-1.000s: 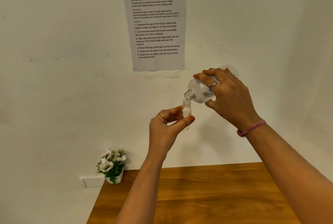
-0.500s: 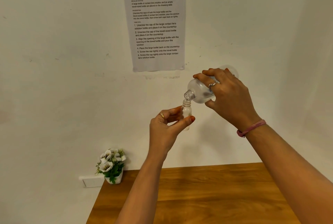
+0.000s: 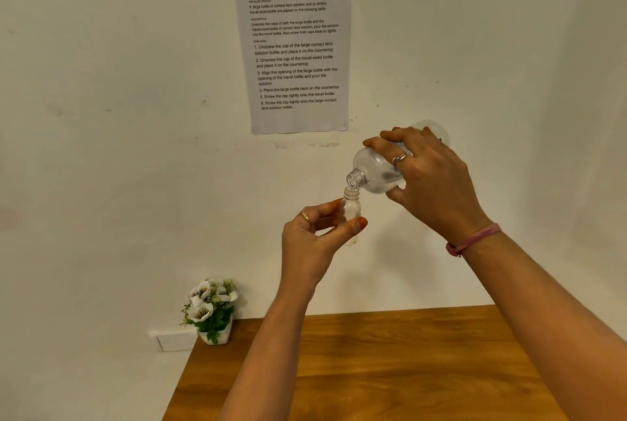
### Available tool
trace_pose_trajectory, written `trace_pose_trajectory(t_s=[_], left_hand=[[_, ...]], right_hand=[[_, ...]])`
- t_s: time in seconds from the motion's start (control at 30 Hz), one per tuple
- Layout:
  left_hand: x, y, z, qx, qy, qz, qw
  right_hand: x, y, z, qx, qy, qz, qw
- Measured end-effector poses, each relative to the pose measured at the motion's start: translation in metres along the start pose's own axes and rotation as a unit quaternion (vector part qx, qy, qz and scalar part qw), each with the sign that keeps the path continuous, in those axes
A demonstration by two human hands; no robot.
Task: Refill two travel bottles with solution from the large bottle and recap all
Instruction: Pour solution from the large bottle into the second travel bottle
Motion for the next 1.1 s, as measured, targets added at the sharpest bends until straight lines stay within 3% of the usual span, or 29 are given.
trace_pose_trajectory(t_s=[1.1], left_hand=[[-0.0011,0.0009,0.0042,0.004,0.01,0.0,1.0]], right_hand=[[0.0002,-0.0017,0.0,-0.004,-0.002,0.003,1.0]])
Point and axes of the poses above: each hand's wrist, its own x-axis away from the middle knuckle, its own y-axis out of the back of the hand, z = x × y, the point moved 3 cm from there along -x, towards the middle knuckle, and after that the axes turned 5 degrees about -z, right-handed, at the moved point
